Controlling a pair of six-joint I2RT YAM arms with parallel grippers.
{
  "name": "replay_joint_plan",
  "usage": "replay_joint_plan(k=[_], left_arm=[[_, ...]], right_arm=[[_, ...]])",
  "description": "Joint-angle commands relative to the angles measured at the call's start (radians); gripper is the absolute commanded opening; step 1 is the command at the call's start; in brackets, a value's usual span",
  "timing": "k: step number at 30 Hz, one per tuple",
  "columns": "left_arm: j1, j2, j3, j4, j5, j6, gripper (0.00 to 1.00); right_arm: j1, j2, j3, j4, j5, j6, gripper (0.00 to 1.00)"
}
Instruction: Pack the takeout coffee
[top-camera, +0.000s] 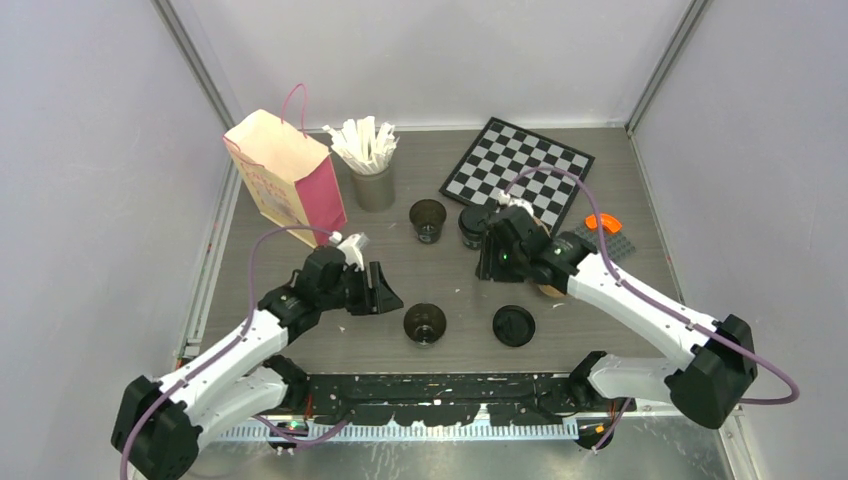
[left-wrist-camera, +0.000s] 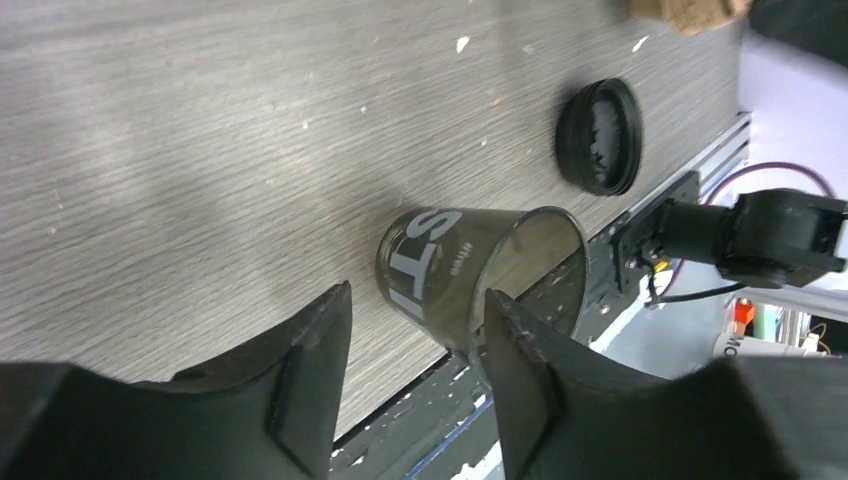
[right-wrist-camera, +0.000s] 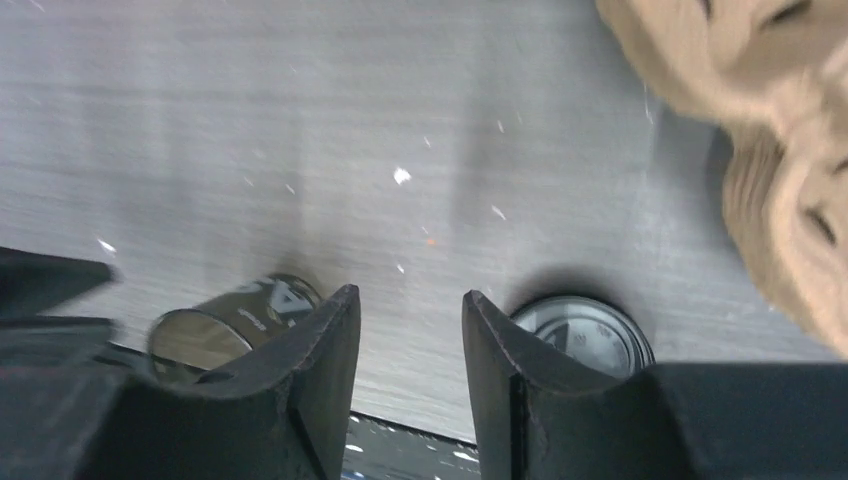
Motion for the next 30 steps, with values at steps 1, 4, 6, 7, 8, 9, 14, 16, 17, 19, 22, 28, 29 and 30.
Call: replay_joint_plan(k=[1, 4, 6, 7, 8, 9, 14, 16, 17, 19, 22, 28, 29, 30], left_arm=[[-0.003, -0.105, 0.112, -0.089, -0.041, 0.066, 0.56], [-0.003, -0.155, 0.186, -0.167, -0.067, 0.111, 0.61], [-0.003, -0.173, 0.245, -0.246, -0.077, 0.161, 0.63], [-0.004, -0.18, 0.274, -0.284, -0.079, 0.184, 0.66], [-0.002, -0.185, 0.301, -0.318, -0.08, 0.207, 0.74], [-0.003, -0.192, 0.327, -0.355, -0.08, 0.231, 0.82], [-0.004, -0.214, 0.405, -0.502, -0.08, 0.358, 1.0], [-0.002, -0.229, 0.402, -0.525, -0.085, 0.4, 1.0], [-0.003, -0.241, 0.391, -0.525, -0.088, 0.417, 1.0], [-0.003, -0.268, 0.356, -0.505, -0.083, 0.421, 1.0], [-0.003, -0.313, 0.291, -0.45, -0.077, 0.422, 1.0], [-0.002, -0.355, 0.271, -0.453, -0.137, 0.419, 1.0], [-0.003, -0.358, 0.27, -0.459, -0.15, 0.416, 1.0], [-0.003, -0.362, 0.269, -0.461, -0.158, 0.414, 1.0]], right_arm=[[0.077, -0.084, -0.117, -0.044, 0.062, 0.072, 0.45], [0.132, -0.102, -0.187, -0.019, 0.071, 0.112, 0.39], [0.152, -0.101, -0.232, 0.01, 0.068, 0.131, 0.36], [0.162, -0.098, -0.253, 0.033, 0.062, 0.137, 0.35], [0.169, -0.093, -0.269, 0.053, 0.049, 0.141, 0.34], [0.176, -0.086, -0.282, 0.068, 0.036, 0.142, 0.34], [0.187, -0.04, -0.293, 0.073, 0.077, 0.145, 0.33], [0.188, -0.026, -0.293, 0.069, 0.099, 0.147, 0.33], [0.188, -0.018, -0.294, 0.068, 0.105, 0.147, 0.32], [0.188, -0.005, -0.296, 0.068, 0.116, 0.147, 0.31], [0.188, 0.008, -0.296, 0.054, 0.129, 0.15, 0.3], [0.188, -0.035, -0.296, 0.03, 0.14, 0.158, 0.3], [0.188, -0.043, -0.296, 0.025, 0.143, 0.159, 0.3], [0.188, -0.049, -0.298, 0.02, 0.148, 0.162, 0.3]])
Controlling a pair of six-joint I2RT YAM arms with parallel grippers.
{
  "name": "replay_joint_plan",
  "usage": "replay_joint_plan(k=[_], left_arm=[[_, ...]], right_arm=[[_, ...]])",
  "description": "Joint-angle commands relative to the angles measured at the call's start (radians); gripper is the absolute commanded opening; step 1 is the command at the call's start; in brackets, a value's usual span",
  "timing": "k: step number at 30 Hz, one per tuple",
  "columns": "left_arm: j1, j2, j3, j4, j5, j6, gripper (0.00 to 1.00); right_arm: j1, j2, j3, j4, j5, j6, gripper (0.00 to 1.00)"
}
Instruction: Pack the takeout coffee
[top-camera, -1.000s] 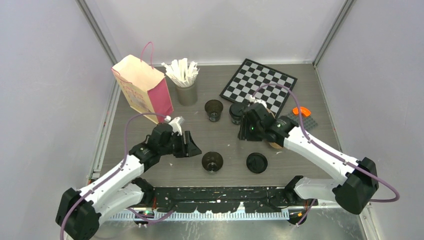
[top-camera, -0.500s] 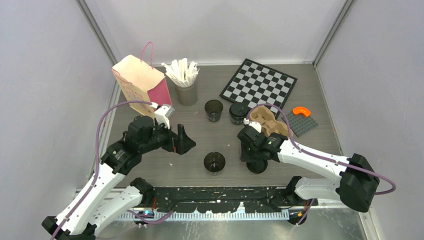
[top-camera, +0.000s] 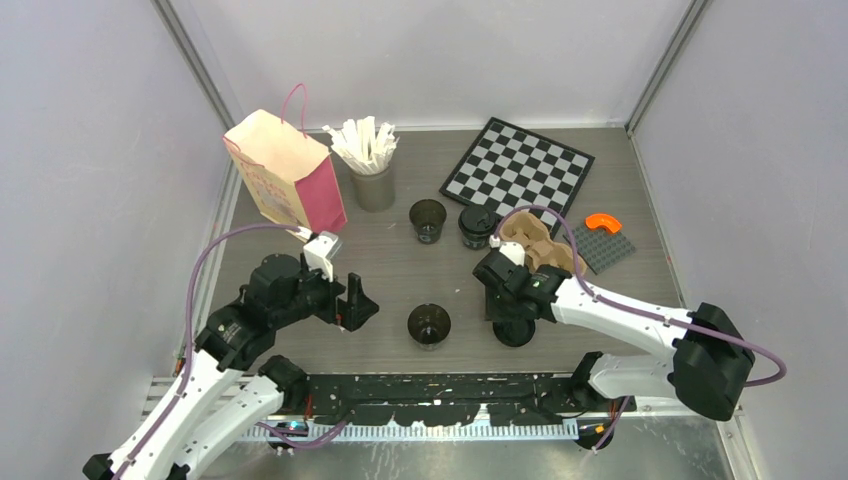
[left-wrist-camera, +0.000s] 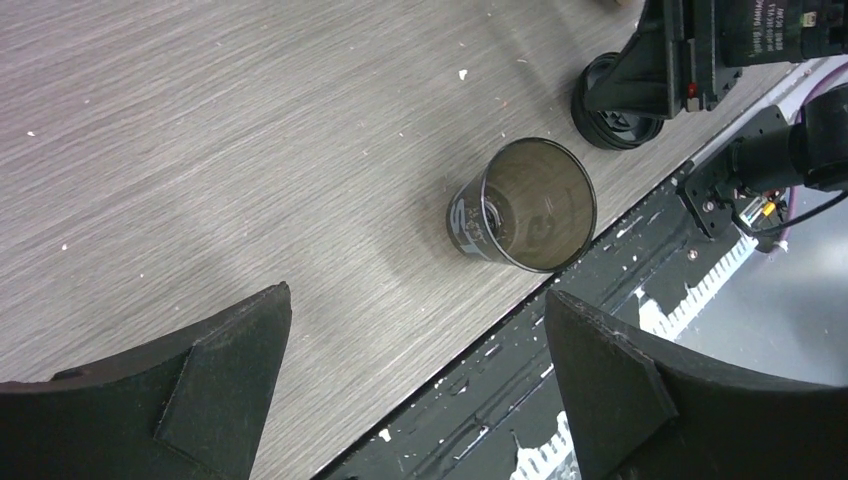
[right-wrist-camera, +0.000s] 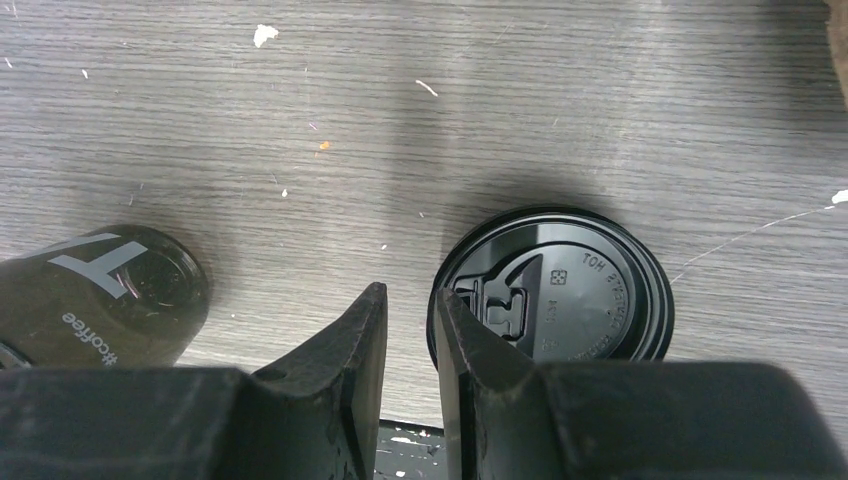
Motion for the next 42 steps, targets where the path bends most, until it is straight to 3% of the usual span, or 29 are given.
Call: replay_joint_plan(k=[1, 17, 26, 42], left_arm=[[-0.003, -0.021, 0.006, 0.011, -0.053, 0.017, 1.0], [-0.004, -0.073, -0.021, 0.024, -0.073, 0.015, 1.0], [-0.005, -0.058, -0.021, 0.019, -0.093, 0.016, 1.0], [-0.004, -0.057, -0.02, 0.012, -0.121, 0.01, 1.0]], right_arm=[[0.005, -0.053, -0.005, -0.012, 0.048, 0.026, 0.3], [0.005, 0.005, -0.037, 0.022, 0.043, 0.053, 0.24], [0.004, -0.014, -0.048, 0.042, 0.04, 0.058, 0.01], [0.005, -0.151, -0.031, -0.052, 0.082, 0.058, 0.0]])
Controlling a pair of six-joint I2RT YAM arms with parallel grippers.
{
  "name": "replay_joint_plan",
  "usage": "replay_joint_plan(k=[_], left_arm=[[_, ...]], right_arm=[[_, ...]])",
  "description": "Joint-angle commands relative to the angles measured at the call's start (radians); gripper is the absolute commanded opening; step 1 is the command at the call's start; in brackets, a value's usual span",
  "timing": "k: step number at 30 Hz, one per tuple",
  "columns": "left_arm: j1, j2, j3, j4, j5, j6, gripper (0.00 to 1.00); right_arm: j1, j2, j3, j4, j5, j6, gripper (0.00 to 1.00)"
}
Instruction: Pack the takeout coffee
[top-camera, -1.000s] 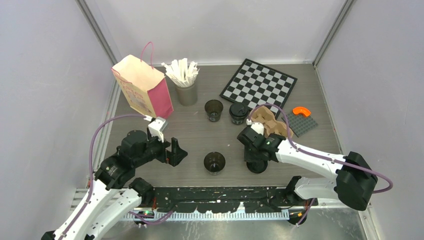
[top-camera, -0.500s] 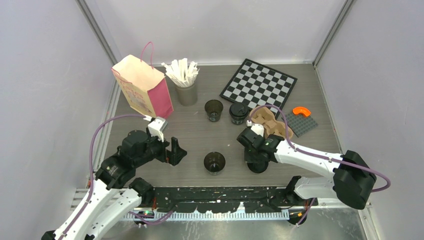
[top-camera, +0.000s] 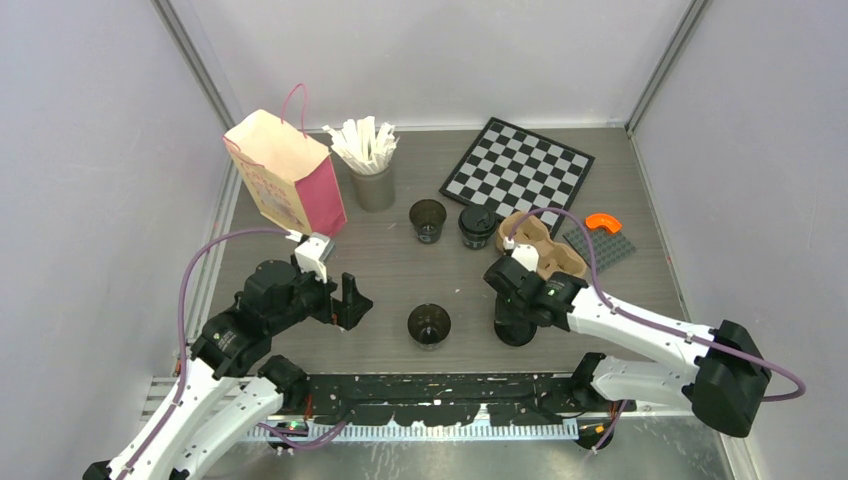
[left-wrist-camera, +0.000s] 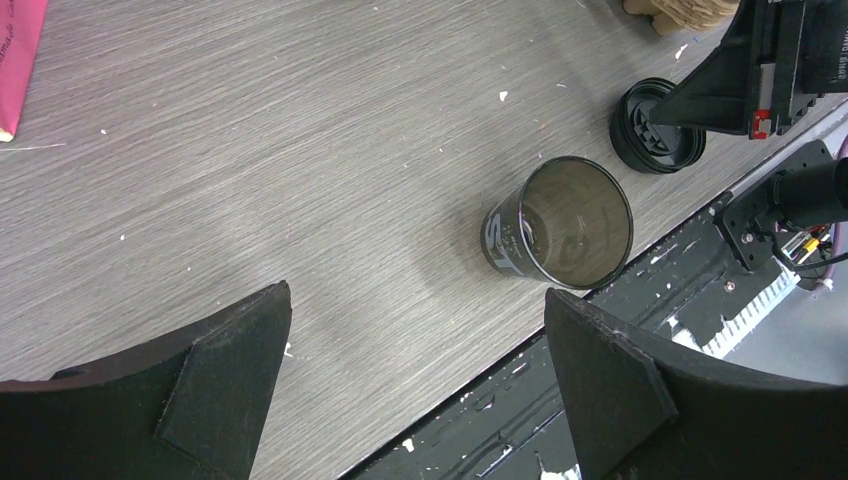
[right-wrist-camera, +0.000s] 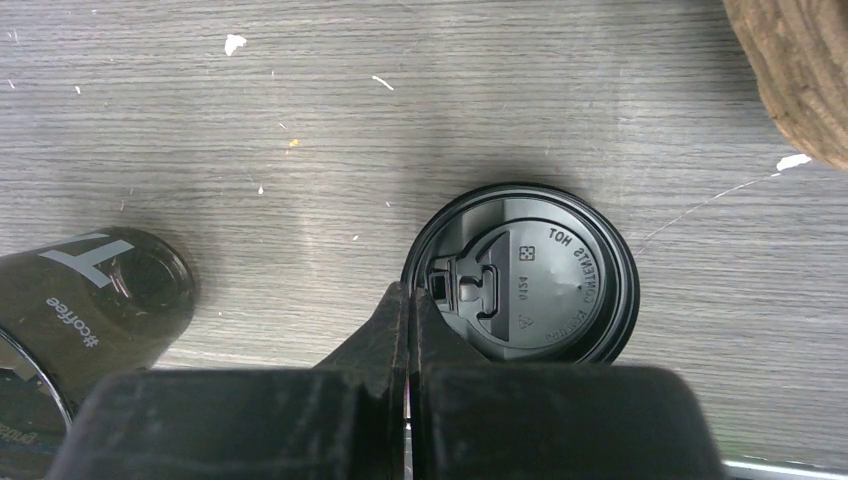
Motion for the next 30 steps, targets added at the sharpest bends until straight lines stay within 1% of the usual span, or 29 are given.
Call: replay_joint_plan(k=[1, 3, 4, 7, 9, 11, 24, 26, 28, 30], left_arm=[[-0.002, 0.004, 0.002, 0.013, -0.019, 0.01, 1.0], [-0.002, 0.006, 0.002, 0.012, -0.019, 0.01, 1.0], [0.0, 0.006, 0.002, 0.011, -0.017, 0.01, 1.0], [-0.002, 0.01, 0.001, 0.014, -0.013, 0.01, 1.0], [-0.001, 0.013, 0.0, 0.014, -0.009, 0.01, 1.0], [-0.003, 0.017, 0.0, 0.015, -0.005, 0.01, 1.0], [-0.002, 0.018, 0.0, 0.016, 0.0, 0.01, 1.0], [-0.002, 0.016, 0.0, 0.015, -0.001, 0.01, 1.0], [-0.002, 0.012, -0.001, 0.015, -0.001, 0.01, 1.0], [-0.001, 0.011, -0.001, 0.016, -0.002, 0.011, 1.0]], right_arm=[[0.005, -0.033, 0.019, -0.018, 0.033, 0.01, 0.0], [0.005, -0.035, 0.017, -0.019, 0.036, 0.011, 0.0], [0.005, -0.031, 0.016, -0.019, 0.037, 0.014, 0.03], [0.005, 0.0, 0.013, -0.004, 0.007, 0.015, 0.18], [0.005, 0.023, 0.011, 0.01, -0.007, 0.015, 0.24], [0.006, 0.045, 0.01, 0.016, -0.007, 0.013, 0.28], [0.007, 0.12, -0.003, 0.079, -0.035, 0.004, 0.26], [0.008, 0.128, -0.002, 0.077, -0.032, 0.002, 0.24], [0.009, 0.133, -0.001, 0.076, -0.03, 0.004, 0.2], [0.011, 0.129, -0.003, 0.075, -0.028, 0.004, 0.12]])
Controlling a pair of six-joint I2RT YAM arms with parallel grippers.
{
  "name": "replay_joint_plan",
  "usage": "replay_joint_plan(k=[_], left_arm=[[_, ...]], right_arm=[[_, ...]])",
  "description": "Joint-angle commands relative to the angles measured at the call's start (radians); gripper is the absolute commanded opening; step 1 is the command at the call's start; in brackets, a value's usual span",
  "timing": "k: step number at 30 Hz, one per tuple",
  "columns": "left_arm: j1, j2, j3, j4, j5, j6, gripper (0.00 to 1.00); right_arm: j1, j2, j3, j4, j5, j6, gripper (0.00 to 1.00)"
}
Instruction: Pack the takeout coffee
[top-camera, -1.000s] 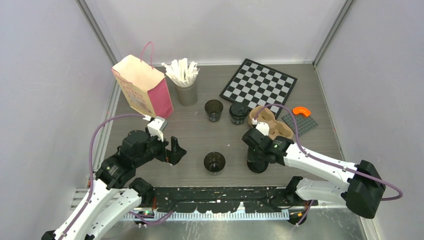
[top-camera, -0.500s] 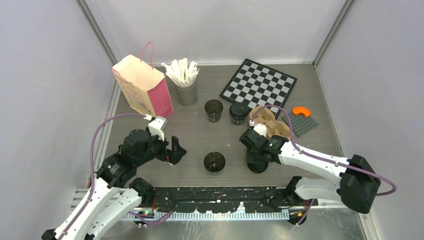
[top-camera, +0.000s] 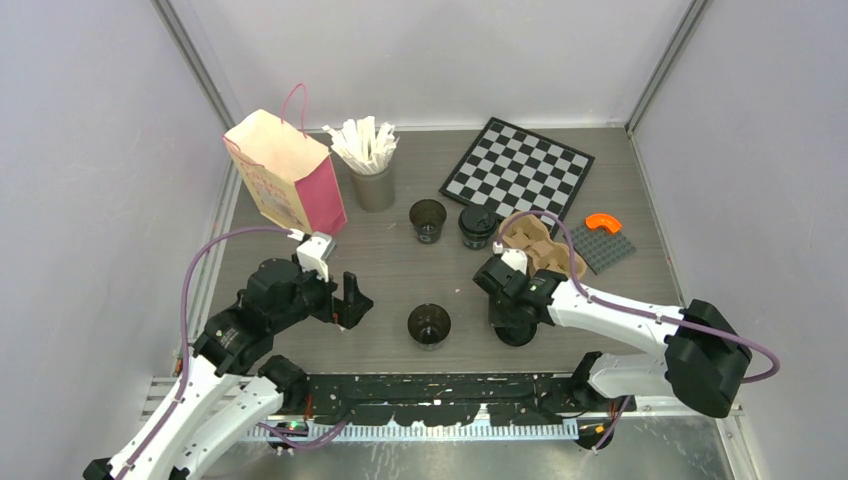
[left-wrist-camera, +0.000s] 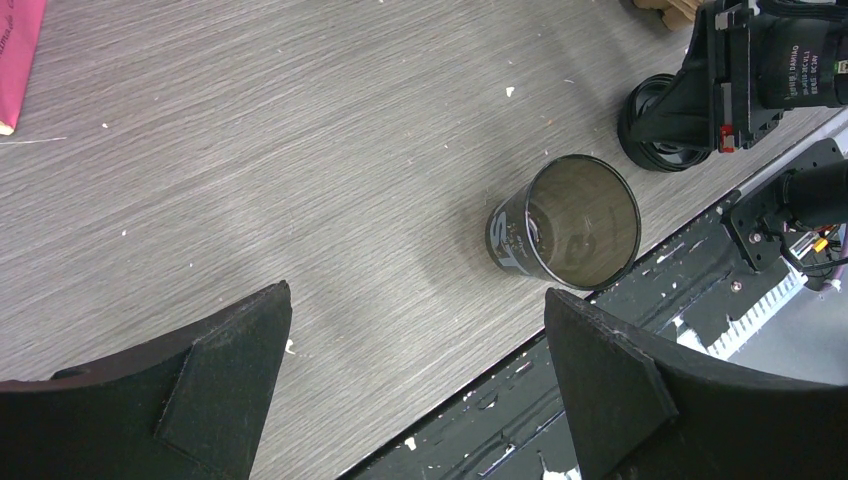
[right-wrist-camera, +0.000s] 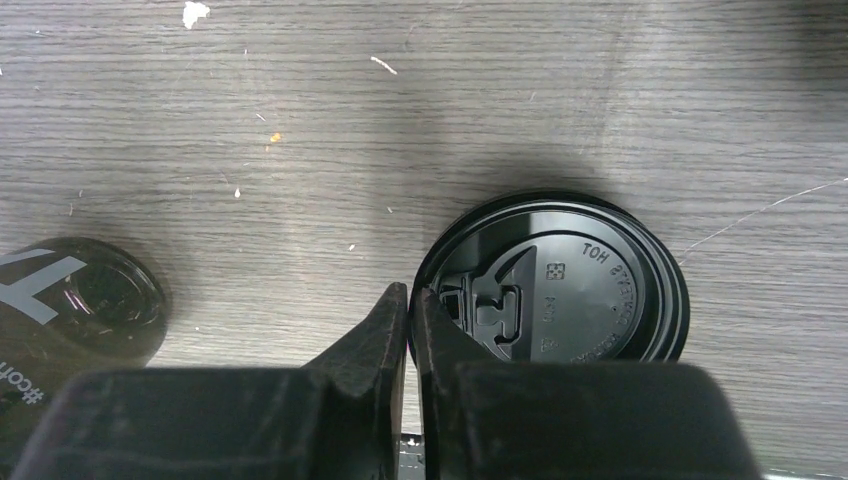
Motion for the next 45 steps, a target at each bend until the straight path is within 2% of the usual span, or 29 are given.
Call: replay_joint_plan(k=[1, 3, 12, 28, 29, 31, 33, 39, 45], left_arm=[[-0.002, -0.008, -0.001, 0.015, 0.004, 0.011, 1.0], [-0.002, -0.01, 0.0, 0.013, 0.003, 0.011, 1.0], [-0.001, -0.029, 0.004, -0.001, -0.057, 0.008, 1.0], [-0.002, -0.035, -0.009, 0.019, 0.014, 0.013, 0.96], [-0.002, -0.036, -0.01, 0.02, 0.015, 0.013, 0.96], [-0.002, -0.036, -0.011, 0.021, 0.016, 0.013, 0.96], [-0.001, -0.034, -0.011, 0.022, 0.017, 0.013, 0.96], [-0.001, -0.033, -0.01, 0.021, 0.015, 0.014, 0.97], [-0.002, -0.036, -0.01, 0.02, 0.012, 0.016, 0.97]], right_arm=[[0.007, -0.004, -0.002, 0.024, 0.017, 0.002, 0.07], [0.008, -0.015, 0.0, 0.017, 0.025, 0.004, 0.0], [0.009, -0.168, 0.019, -0.047, 0.042, -0.005, 0.0], [0.008, -0.321, -0.019, -0.034, 0.075, 0.012, 0.0], [0.009, -0.309, -0.018, -0.033, 0.07, -0.002, 0.02], [0.009, -0.265, -0.007, -0.037, 0.059, -0.018, 0.19], [0.01, -0.21, 0.006, -0.034, 0.035, -0.029, 0.27], [0.021, -0.093, 0.034, 0.015, 0.013, -0.032, 0.29], [0.03, -0.066, 0.055, 0.021, 0.024, -0.026, 0.33]])
